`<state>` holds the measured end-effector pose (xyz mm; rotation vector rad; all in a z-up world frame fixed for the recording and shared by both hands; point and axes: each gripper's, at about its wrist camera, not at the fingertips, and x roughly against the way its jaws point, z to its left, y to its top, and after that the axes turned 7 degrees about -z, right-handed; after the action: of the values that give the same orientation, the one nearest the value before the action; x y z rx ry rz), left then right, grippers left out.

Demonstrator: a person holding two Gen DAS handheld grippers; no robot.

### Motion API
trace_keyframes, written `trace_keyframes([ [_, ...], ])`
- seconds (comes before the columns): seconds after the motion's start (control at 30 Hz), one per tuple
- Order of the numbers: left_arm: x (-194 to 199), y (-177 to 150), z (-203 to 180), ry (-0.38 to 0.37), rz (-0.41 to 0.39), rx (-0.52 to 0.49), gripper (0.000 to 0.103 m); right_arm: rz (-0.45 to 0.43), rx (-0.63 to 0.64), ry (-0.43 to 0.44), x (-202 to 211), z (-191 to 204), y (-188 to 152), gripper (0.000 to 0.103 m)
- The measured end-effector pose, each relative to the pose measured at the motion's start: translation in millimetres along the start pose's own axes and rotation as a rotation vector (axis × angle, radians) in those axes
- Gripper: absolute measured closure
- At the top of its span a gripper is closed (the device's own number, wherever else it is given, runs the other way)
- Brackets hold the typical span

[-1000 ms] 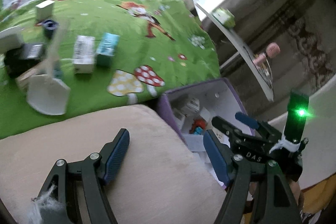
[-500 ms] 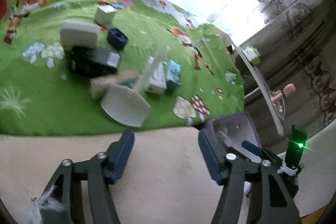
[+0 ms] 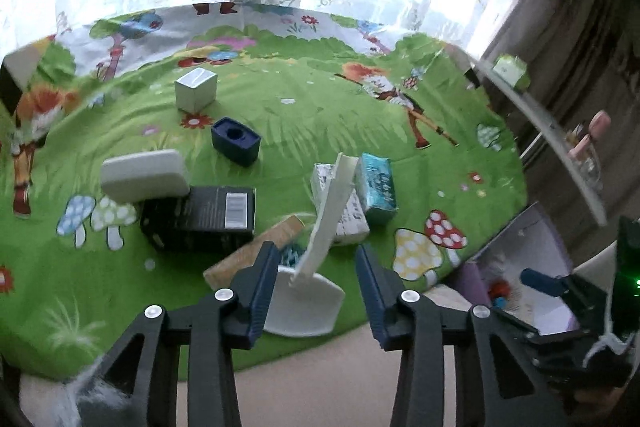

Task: Organize rigid objects
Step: 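Move both grippers back from the storage box toward the pile, then grasp the teal tissue pack with the right gripper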

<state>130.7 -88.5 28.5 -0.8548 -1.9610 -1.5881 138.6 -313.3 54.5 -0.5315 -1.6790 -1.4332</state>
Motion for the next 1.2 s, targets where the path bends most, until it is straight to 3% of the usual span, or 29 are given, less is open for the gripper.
trace_keyframes([
  [0.13,-13,2,-2,0.019,0.026,-0.025,0.07,-0.001,-0.002,0.007,-6,3,7,0.014],
  [0.27,-21,1,-2,0.011,0.05,-0.027,0.085,-0.01,-0.002,0.009,-12,8,17,0.014],
  [0.47,-19,-1,3,-0.017,0.044,0.01,0.092,-0.026,-0.012,0.025,-24,19,35,0.014],
  [0.9,4,-14,11,-0.101,-0.012,0.112,0.092,-0.024,-0.181,0.06,-64,22,79,0.014],
  [1.2,23,-27,14,-0.144,-0.06,0.169,0.092,-0.018,-0.163,0.03,-86,41,97,0.015],
])
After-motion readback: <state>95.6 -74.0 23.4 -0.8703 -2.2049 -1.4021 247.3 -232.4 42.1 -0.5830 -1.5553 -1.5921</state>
